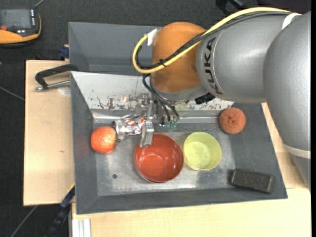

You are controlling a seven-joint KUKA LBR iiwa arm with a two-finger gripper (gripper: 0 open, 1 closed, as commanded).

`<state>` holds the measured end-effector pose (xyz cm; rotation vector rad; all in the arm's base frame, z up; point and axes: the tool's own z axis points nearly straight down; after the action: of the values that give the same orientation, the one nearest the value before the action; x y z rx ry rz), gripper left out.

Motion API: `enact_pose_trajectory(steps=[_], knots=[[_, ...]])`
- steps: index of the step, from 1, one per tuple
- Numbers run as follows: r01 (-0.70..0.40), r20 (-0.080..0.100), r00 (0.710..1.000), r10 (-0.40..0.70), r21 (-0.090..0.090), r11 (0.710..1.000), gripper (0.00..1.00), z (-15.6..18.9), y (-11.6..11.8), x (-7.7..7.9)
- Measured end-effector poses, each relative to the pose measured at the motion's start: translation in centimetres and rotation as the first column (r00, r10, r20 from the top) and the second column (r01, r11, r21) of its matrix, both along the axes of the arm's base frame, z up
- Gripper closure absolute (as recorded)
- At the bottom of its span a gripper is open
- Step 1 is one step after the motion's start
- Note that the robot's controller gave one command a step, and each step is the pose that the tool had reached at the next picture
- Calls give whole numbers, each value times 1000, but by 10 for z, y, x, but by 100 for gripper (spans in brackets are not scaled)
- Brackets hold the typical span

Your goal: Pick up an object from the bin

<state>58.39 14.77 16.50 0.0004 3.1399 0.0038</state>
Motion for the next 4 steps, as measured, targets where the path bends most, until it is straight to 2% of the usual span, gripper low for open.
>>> enact_pose_trajectory(steps=[1,2,3,4], knots=[[-201,16,980,201,-9,980,0,-86,-96,14],[-108,23,994,108,-7,994,0,-42,-138,-1],[-153,21,988,153,-3,988,0,-94,-76,7],[-147,28,989,147,-5,989,100,-89,-79,9]])
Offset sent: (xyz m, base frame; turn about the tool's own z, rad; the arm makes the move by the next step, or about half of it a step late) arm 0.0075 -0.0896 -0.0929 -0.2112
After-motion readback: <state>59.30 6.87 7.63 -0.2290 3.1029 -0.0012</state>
